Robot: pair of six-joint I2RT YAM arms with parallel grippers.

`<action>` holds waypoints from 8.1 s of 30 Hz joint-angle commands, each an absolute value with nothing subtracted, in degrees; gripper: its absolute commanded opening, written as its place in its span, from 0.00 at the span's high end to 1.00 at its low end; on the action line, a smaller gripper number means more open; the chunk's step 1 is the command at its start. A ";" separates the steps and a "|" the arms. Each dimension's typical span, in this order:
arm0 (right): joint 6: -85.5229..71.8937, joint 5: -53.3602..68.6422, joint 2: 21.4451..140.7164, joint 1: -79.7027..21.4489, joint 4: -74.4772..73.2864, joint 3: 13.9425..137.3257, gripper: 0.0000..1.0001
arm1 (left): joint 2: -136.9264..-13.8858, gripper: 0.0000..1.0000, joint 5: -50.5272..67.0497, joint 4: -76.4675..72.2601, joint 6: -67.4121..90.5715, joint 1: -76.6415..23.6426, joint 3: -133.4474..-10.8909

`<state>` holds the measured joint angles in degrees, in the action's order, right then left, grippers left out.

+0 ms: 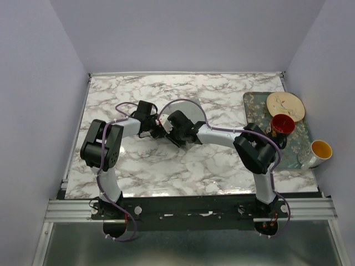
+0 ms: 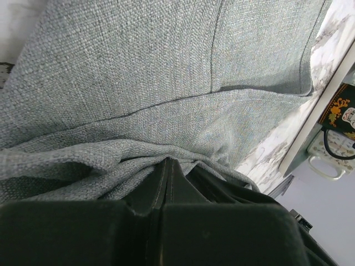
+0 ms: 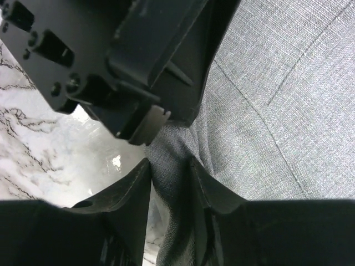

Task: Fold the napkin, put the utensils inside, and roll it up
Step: Roll the napkin with the utensil

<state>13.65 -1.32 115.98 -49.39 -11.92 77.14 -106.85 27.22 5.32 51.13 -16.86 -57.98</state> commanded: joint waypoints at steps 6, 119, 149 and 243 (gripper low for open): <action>12.14 4.74 123.22 -47.90 -22.94 80.16 0.80 | -104.69 0.89 25.31 9.93 47.99 -13.98 -59.24; -9.76 5.11 99.93 -49.12 -17.33 68.11 0.37 | -100.81 1.00 -4.92 28.30 68.28 -26.19 -55.90; -6.06 -8.52 113.11 -55.63 -13.36 70.40 0.46 | -100.02 1.00 -2.73 31.55 70.40 -26.98 -57.65; -9.93 42.45 122.26 -37.88 -10.20 66.36 1.00 | -76.39 0.45 10.39 19.25 51.28 -27.68 -45.29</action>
